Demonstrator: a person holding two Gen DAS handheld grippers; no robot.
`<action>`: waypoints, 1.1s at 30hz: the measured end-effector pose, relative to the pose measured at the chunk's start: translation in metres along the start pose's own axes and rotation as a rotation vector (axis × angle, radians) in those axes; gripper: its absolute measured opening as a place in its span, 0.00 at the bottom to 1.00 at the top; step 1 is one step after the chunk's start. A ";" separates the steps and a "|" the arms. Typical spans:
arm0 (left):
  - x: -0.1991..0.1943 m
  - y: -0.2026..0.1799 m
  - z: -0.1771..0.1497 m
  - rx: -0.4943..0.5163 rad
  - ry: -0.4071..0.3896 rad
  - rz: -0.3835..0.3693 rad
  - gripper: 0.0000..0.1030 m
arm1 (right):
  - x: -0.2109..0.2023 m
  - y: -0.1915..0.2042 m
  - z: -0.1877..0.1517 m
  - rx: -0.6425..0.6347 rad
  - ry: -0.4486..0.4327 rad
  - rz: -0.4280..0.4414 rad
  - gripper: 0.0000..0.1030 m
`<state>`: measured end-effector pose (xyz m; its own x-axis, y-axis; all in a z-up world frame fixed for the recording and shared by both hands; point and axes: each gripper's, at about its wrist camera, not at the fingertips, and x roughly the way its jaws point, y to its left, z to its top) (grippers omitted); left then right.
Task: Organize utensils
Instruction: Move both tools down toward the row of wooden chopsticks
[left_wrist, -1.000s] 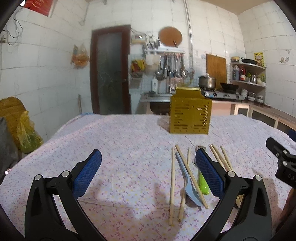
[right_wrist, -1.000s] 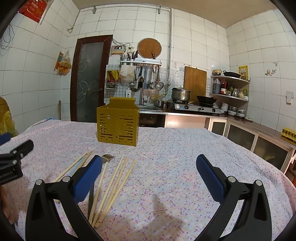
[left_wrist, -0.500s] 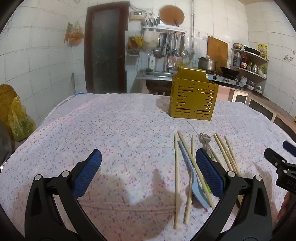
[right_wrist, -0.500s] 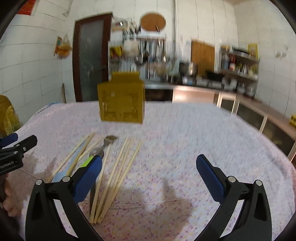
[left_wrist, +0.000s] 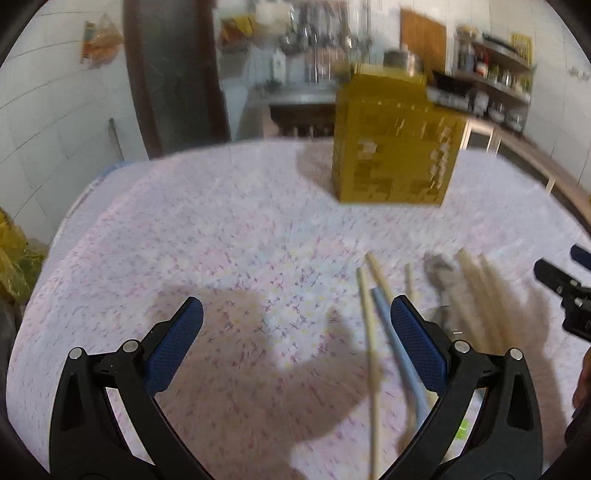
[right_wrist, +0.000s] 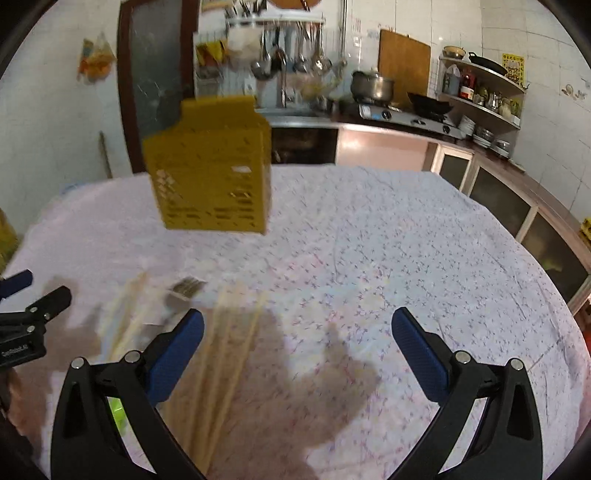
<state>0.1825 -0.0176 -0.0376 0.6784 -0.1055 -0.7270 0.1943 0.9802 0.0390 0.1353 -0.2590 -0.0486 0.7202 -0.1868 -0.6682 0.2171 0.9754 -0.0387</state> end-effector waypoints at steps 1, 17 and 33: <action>0.009 0.001 0.001 -0.003 0.029 -0.003 0.95 | 0.004 -0.001 -0.001 0.009 0.010 -0.005 0.96; 0.042 -0.006 -0.009 0.016 0.129 -0.041 0.95 | 0.040 -0.007 -0.005 0.037 0.102 -0.046 0.96; 0.048 -0.004 -0.008 0.004 0.143 -0.025 0.96 | 0.050 -0.008 -0.006 0.062 0.127 -0.040 0.96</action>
<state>0.2082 -0.0249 -0.0780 0.5657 -0.1043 -0.8180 0.2125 0.9769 0.0224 0.1655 -0.2749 -0.0859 0.6216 -0.2054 -0.7559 0.2869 0.9577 -0.0243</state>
